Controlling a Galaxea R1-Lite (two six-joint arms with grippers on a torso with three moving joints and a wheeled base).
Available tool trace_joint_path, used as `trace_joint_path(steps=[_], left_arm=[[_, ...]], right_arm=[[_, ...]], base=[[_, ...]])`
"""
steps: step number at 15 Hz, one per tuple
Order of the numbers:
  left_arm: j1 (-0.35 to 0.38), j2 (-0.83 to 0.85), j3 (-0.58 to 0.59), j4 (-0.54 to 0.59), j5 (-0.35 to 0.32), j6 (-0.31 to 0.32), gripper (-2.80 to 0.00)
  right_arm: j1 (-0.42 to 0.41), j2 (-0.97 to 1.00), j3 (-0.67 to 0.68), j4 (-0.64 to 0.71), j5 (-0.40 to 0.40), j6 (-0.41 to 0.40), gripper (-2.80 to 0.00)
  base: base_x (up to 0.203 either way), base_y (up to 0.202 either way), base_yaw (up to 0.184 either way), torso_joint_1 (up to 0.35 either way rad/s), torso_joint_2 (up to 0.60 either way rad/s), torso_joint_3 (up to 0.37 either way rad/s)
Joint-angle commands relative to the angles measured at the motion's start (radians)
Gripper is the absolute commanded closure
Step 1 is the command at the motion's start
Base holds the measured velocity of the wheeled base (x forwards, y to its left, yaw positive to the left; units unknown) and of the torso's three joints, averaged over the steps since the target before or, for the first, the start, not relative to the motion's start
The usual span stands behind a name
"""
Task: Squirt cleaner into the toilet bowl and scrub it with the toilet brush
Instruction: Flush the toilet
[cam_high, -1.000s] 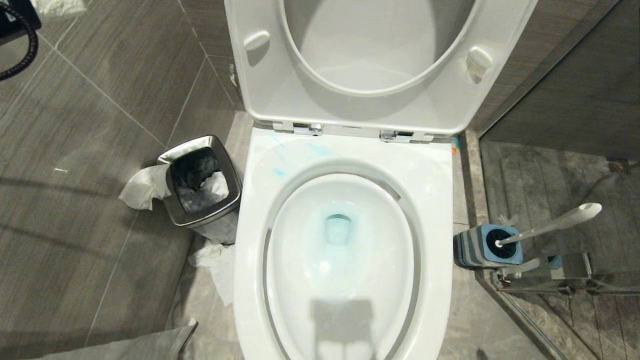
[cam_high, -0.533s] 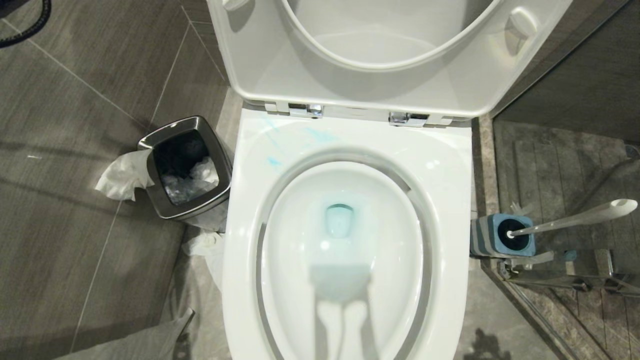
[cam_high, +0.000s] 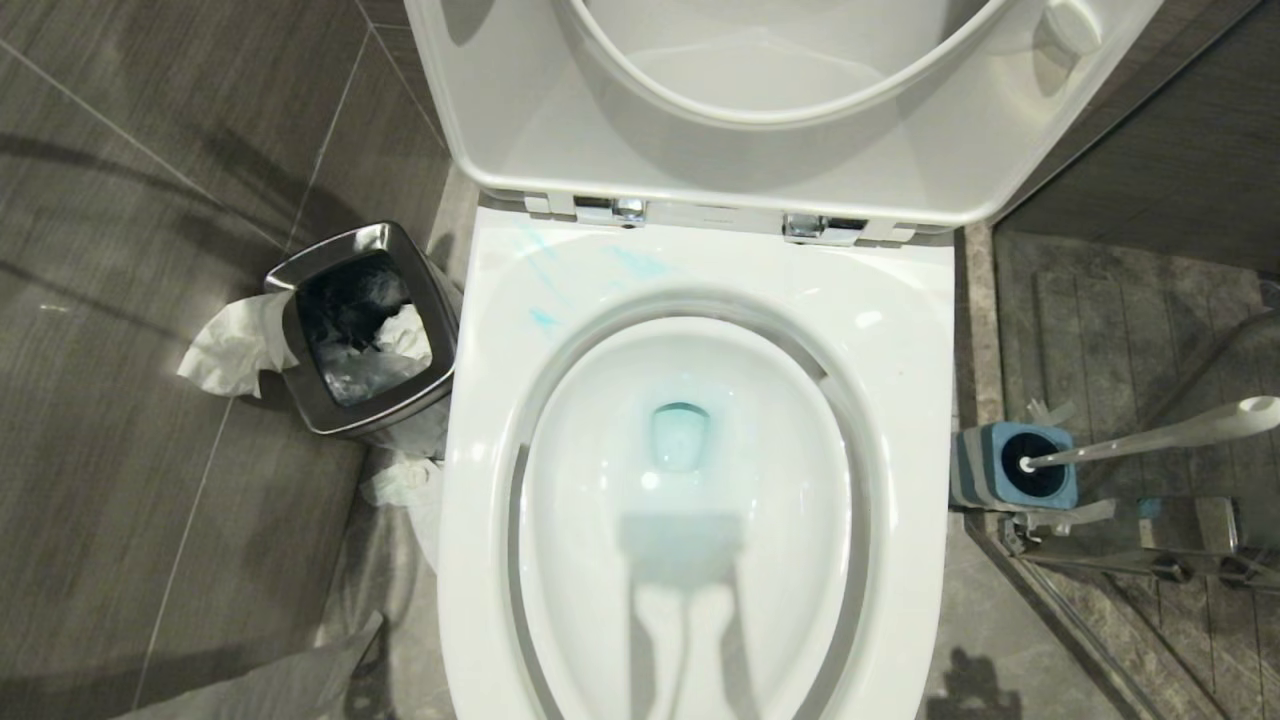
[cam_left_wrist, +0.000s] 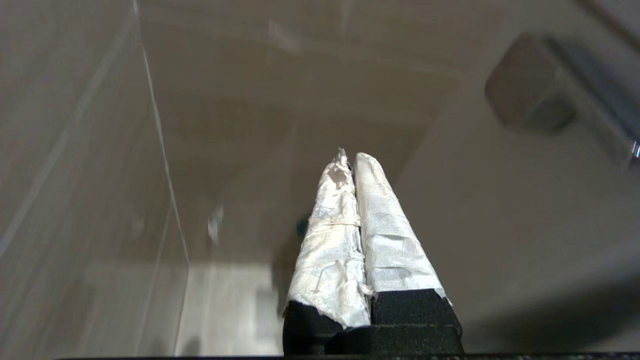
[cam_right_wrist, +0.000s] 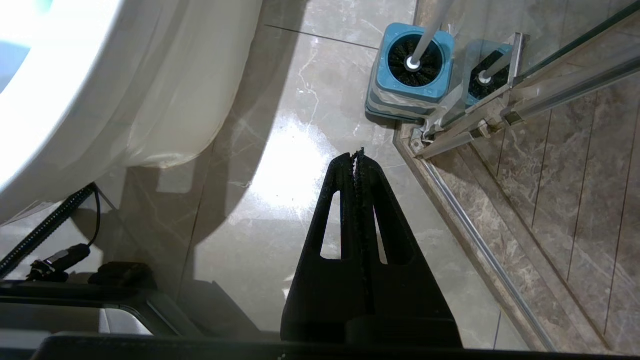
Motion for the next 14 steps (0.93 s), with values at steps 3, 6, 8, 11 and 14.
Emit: trace_joint_path(steps=[3, 6, 8, 11, 14], left_arm=[[-0.019, 0.048, -0.003, -0.165, 0.012, 0.000, 0.00], [-0.051, 0.044, 0.001, -0.231, 0.014, -0.004, 0.00], [-0.077, 0.031, 0.001, -0.253, 0.014, -0.007, 0.00], [-0.103, -0.010, 0.014, -0.257, 0.013, -0.006, 0.00], [-0.140, -0.025, 0.038, -0.257, 0.016, 0.001, 0.00]], right_arm=[[0.000, 0.001, 0.000, 0.000, 0.000, 0.000, 0.00], [0.000, 0.001, 0.000, 0.000, 0.001, 0.000, 0.00], [0.000, 0.001, 0.000, 0.000, 0.001, 0.000, 0.00], [0.000, 0.001, 0.000, 0.000, 0.001, 0.000, 0.00], [0.000, 0.001, 0.000, 0.000, 0.001, 0.000, 0.00]], base=[[0.000, 0.000, 0.000, 0.000, 0.00, 0.000], [0.000, 0.000, 0.000, 0.000, 0.00, 0.000], [0.000, 0.000, 0.000, 0.000, 0.00, 0.000], [0.000, 0.000, 0.000, 0.000, 0.00, 0.000], [0.000, 0.000, 0.000, 0.000, 0.00, 0.000]])
